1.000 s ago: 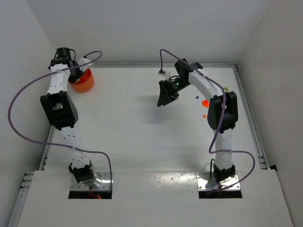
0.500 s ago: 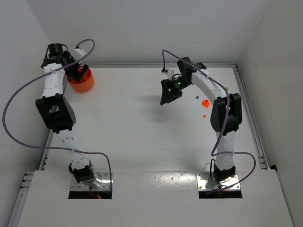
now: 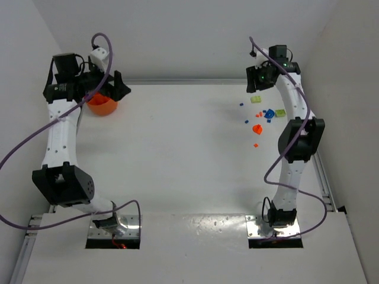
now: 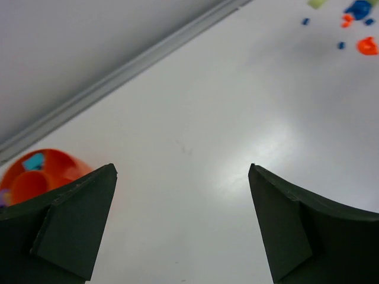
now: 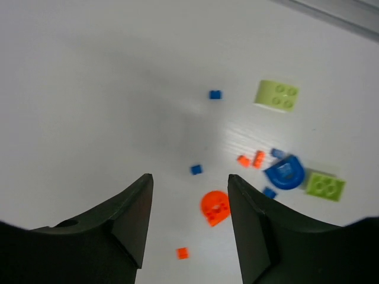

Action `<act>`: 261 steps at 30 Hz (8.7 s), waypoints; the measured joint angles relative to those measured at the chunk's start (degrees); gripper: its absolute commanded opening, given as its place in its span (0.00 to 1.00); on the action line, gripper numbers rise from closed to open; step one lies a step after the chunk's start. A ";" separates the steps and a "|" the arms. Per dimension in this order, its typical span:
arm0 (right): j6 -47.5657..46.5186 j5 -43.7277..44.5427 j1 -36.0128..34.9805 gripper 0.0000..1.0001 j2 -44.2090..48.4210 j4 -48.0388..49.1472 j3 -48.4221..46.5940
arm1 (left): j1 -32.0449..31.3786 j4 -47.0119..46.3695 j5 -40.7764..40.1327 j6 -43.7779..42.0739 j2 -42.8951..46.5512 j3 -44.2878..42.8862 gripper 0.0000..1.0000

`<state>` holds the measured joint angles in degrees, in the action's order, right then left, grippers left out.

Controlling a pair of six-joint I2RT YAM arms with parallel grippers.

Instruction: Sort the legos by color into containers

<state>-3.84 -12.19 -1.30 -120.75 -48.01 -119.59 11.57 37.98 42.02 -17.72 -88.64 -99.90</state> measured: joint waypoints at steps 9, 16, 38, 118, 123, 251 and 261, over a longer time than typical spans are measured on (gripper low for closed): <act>-20.70 -4.15 5.49 0.59 -13.81 6.62 -2.91 | -4.72 1.88 5.35 1.42 1.42 11.56 1.00; -19.26 -1.51 8.35 0.83 -26.10 13.70 -15.72 | -4.92 1.79 6.40 2.36 1.40 12.02 1.00; -0.20 -2.38 8.68 0.85 -31.54 17.31 -15.17 | -5.35 0.33 6.47 4.44 1.22 14.91 1.00; 48.78 -45.94 -12.57 0.02 13.86 40.50 34.51 | -33.29 -25.20 0.26 16.63 11.04 34.97 0.95; 51.30 -44.72 -15.10 0.02 13.86 40.50 34.51 | -33.35 -27.65 -1.66 20.00 7.93 31.45 0.92; 22.82 -17.55 -0.68 0.69 13.38 21.55 24.55 | 7.13 -10.36 -30.45 18.84 -32.22 -7.32 0.76; 17.81 -6.80 1.51 0.69 15.23 18.67 28.33 | 5.35 -10.99 -26.45 14.53 -20.92 -2.34 1.00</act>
<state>13.98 -18.98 0.21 -105.51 -29.34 -91.26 16.93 26.98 15.57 -3.18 -109.56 -102.24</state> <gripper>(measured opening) 0.688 0.995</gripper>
